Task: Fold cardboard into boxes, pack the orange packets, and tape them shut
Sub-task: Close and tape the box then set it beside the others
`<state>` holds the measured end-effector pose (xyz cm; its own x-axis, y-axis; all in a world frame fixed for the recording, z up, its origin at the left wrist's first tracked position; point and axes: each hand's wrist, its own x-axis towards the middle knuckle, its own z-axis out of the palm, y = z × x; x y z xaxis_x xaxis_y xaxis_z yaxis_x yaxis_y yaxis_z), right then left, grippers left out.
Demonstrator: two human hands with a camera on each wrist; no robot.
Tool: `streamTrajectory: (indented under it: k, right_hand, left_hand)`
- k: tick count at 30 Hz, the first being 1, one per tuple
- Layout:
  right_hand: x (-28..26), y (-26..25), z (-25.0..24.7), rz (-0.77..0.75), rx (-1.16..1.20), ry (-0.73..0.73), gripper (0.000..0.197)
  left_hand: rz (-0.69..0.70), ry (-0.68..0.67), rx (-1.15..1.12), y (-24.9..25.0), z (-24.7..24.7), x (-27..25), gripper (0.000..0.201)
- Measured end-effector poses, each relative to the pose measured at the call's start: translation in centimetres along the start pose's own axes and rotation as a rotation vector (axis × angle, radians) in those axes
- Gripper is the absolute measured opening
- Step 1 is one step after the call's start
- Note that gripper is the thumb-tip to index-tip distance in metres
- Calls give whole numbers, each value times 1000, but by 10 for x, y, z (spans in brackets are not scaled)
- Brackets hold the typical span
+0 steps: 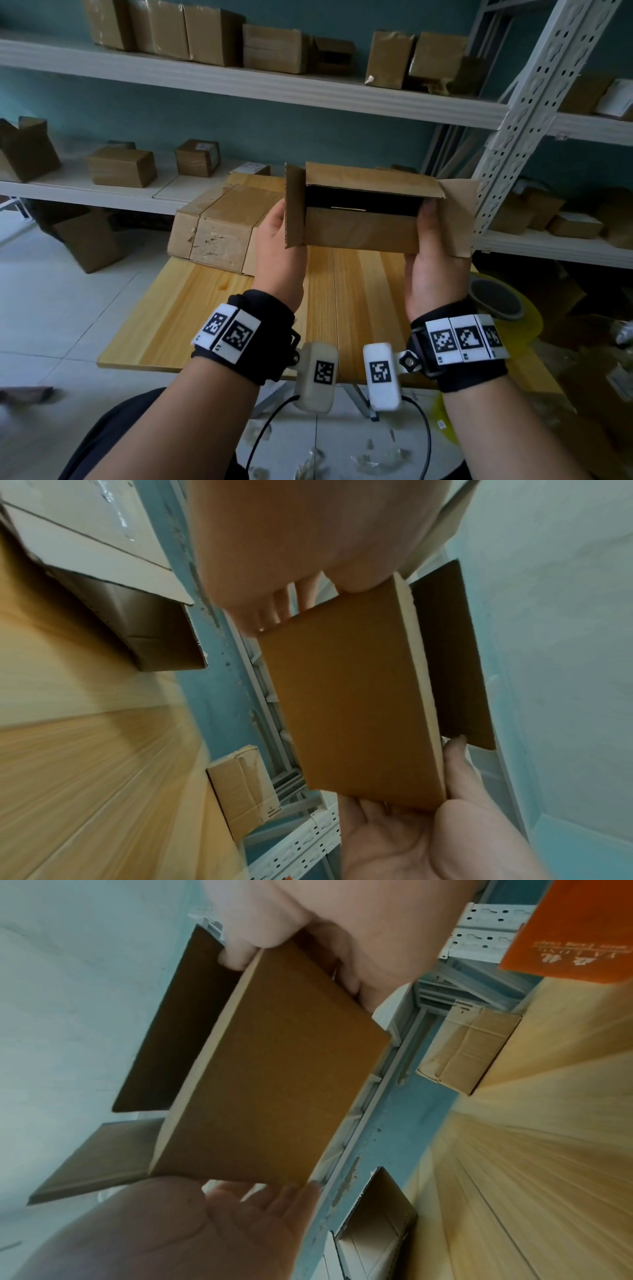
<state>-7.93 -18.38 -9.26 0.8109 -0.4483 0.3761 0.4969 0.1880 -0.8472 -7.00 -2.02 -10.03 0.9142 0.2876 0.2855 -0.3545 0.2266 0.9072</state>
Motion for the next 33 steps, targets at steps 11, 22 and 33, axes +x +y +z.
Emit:
streamTrajectory:
  k: [11, 22, 33]
  right_hand:
    - [3, -6, -4, 154, 42, -51, 47]
    - [12, -8, -7, 129, 55, 100, 66]
    - [14, -15, -12, 408, 165, -19, 55]
  left_hand:
    - [11, 49, -39, -5, 8, -16, 25]
    - [-258, -118, -247, 9, 7, -11, 31]
    - [-450, -415, -519, 10, 10, -19, 69]
